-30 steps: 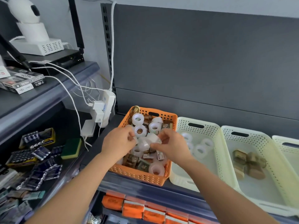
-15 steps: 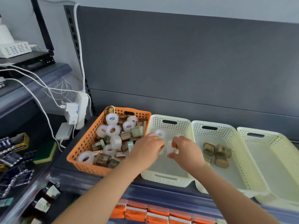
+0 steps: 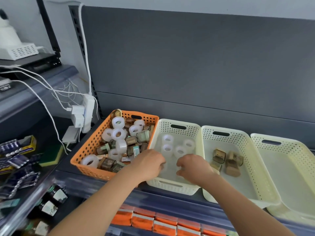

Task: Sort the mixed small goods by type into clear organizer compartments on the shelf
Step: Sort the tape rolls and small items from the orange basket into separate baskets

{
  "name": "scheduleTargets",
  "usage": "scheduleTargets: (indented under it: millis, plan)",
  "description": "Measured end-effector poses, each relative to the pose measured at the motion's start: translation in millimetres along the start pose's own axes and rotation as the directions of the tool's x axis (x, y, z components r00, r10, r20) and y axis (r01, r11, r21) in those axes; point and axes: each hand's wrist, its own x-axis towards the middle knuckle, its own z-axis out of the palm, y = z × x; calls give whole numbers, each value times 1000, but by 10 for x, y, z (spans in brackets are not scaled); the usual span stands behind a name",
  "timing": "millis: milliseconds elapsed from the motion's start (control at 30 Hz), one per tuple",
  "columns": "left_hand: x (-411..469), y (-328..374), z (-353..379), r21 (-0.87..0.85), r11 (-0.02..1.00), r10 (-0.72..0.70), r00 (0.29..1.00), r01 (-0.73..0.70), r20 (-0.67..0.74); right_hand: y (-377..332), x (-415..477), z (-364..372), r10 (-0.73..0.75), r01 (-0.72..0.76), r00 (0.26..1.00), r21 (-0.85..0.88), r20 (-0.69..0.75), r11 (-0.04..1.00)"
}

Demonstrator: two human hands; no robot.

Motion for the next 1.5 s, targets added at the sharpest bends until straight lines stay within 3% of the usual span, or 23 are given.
scheduleTargets:
  millis: [100, 200, 267, 400, 533, 700, 867, 967, 1067, 1167, 1334, 1500]
  plan:
    - [-159, -157, -103, -60, 998, 3, 986, -12, -164, -120, 46, -42, -35, 41, 997, 83, -70, 996]
    - [-361, -446, -236, -103, 990, -124, 950, 98, -288, -356, 79, -115, -100, 128, 980, 162, -172, 979]
    - [-499, -689, -292, -77, 968, -251, 934, 239, -253, -541, 106, -152, -156, 209, 956, 203, -249, 957]
    - [-712, -1055, -266, 62, 908, -414, 910, 415, -29, -938, 196, -177, -280, 355, 910, 225, -307, 908]
    - [-757, -1221, -220, -8, 891, -452, 890, 453, 60, -1294, 366, -126, -384, 404, 910, 122, -157, 907]
    - [-672, -1310, -223, 24, 896, -443, 891, 443, 100, -1559, 555, -16, -327, 327, 942, 11, 78, 945]
    - [-610, -1386, -217, 56, 920, -391, 908, 387, 151, -1666, 677, 59, -256, 267, 961, -106, 102, 958]
    - [-597, -1439, -226, 114, 941, -333, 928, 318, 169, -1677, 721, 75, -219, 231, 968, -88, 123, 969]
    - [-625, -1514, -232, 61, 960, -280, 944, 273, 175, -1655, 726, 57, -184, 185, 978, 2, 98, 983]
    - [-641, -1581, -270, -50, 956, -279, 951, 287, 131, -1575, 682, -19, -152, 144, 988, 241, 17, 960]
    - [-569, -1453, -408, -389, 892, -276, 958, 228, -72, -1286, 521, -210, 31, 102, 984, 687, -178, 719]
    - [-334, -902, -441, -484, 875, -145, 964, 19, -224, -867, 239, -341, 229, 131, 909, 760, -348, 637]
